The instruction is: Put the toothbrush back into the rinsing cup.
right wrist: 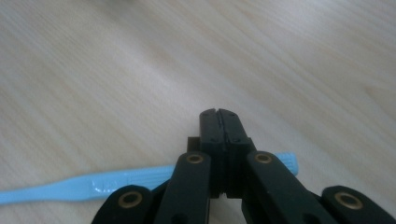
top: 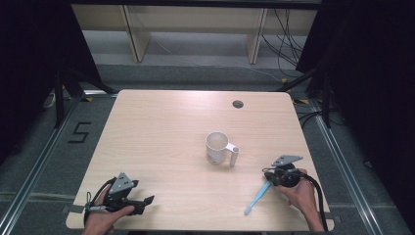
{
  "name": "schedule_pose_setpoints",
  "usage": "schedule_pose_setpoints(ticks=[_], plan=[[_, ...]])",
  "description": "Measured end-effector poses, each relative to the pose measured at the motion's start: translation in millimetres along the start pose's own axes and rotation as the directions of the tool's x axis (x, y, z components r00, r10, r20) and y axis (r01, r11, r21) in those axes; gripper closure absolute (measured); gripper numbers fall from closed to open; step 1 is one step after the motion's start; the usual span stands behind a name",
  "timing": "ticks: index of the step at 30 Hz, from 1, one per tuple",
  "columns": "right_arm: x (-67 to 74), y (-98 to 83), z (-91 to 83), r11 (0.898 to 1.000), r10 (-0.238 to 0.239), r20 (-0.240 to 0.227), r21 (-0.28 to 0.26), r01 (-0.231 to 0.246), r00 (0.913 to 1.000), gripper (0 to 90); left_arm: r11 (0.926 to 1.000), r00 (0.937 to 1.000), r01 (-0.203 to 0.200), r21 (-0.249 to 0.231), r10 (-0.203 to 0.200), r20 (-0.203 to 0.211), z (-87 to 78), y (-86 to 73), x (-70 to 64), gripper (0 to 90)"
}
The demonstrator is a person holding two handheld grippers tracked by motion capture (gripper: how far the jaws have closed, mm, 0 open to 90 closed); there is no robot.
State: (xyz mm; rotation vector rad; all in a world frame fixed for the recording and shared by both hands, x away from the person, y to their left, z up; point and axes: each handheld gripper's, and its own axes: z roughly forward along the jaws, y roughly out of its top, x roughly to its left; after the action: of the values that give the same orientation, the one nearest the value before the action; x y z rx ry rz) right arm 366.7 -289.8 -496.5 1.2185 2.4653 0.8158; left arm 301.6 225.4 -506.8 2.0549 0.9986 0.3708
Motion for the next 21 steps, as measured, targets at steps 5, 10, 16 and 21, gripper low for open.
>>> schedule_pose_setpoints(ticks=[5, 10, 16, 21], plan=[[-2.5, -10.6, -10.4, 0.999, 0.015, 0.008, -0.028, -0.015, 0.9999, 90.0, 1.0, 0.9999, -0.007, -0.004, 0.007, -0.009, 0.3, 0.4, -0.3, 17.3], [-4.0, -19.4, -17.9, 1.0, 0.01, 0.01, -0.005, -0.01, 0.9999, 90.0, 0.9995, 0.9998, 0.018, -0.024, -0.018, 0.005, 2.5, 0.4, -1.7, 17.3], [-1.4, -29.9, -24.4, 1.0, 0.016, 0.009, -0.019, -0.016, 0.9998, 90.0, 0.9999, 1.0, 0.008, -0.007, -0.008, 0.001, 1.4, 1.2, -1.0, 17.4], [2.8, -36.8, -28.2, 0.998, 0.008, 0.008, -0.054, -0.008, 0.9999, 90.0, 1.0, 1.0, 0.0, -0.006, 0.0, -0.002, -0.1, 1.8, -0.3, 17.4]])
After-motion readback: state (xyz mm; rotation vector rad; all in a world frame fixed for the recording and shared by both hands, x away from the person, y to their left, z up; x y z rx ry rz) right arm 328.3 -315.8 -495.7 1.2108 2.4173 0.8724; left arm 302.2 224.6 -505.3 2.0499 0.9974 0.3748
